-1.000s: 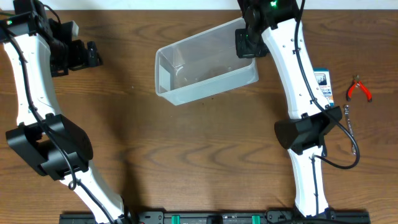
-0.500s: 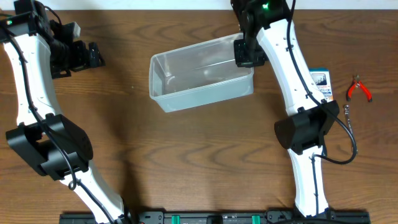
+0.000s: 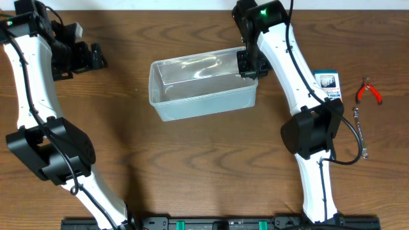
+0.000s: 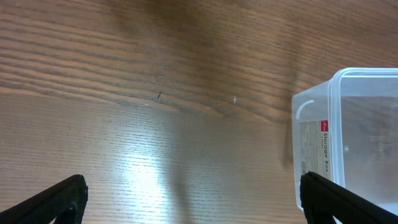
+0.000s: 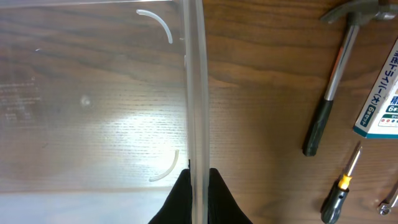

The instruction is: Pack container

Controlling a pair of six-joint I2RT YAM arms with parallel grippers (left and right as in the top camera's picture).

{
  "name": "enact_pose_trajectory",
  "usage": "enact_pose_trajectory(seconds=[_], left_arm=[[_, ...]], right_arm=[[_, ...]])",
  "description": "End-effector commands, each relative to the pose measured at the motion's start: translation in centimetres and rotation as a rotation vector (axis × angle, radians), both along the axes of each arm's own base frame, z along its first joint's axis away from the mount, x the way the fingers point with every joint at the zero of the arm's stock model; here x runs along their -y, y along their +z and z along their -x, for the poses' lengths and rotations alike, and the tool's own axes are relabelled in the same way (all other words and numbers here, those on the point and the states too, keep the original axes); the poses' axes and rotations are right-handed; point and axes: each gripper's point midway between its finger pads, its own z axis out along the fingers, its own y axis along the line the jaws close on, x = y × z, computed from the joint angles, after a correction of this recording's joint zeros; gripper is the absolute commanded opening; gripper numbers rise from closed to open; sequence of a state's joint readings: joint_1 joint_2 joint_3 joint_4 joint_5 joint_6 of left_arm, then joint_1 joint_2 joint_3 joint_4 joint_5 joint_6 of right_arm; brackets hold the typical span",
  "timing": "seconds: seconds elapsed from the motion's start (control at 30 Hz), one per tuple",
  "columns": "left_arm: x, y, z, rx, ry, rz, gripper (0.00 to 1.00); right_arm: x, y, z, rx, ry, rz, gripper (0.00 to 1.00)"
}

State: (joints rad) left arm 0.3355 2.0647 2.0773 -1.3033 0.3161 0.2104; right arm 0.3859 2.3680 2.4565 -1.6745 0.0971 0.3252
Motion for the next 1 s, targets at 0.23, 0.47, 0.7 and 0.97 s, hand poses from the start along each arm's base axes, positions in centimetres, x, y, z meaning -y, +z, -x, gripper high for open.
enact_pose_trajectory(seconds=[0.23, 0.47, 0.7, 0.97], left_arm=[[0.3, -0.1, -0.1, 0.0, -0.01, 0.016, 0.98], [0.5, -0.1, 0.3, -0.013, -0.019, 0.02, 0.98], [1.1, -0.2, 0.8, -0.037, -0.038, 0.026, 0.98], [2.6, -0.3, 0.6, -0.042, -0.074, 0.026, 0.98]], right_arm=[[1.3, 1.2, -0.4, 0.036, -0.002, 0.022, 0.01], [1.1, 1.3, -2.5, 0.114, 0.027, -0.004, 0.01], [0.5, 0.3, -3.4, 0.137, 0.031, -0.013, 0.01], [1.0, -2.2, -2.8, 0.095, 0.0, 0.016, 0.01]])
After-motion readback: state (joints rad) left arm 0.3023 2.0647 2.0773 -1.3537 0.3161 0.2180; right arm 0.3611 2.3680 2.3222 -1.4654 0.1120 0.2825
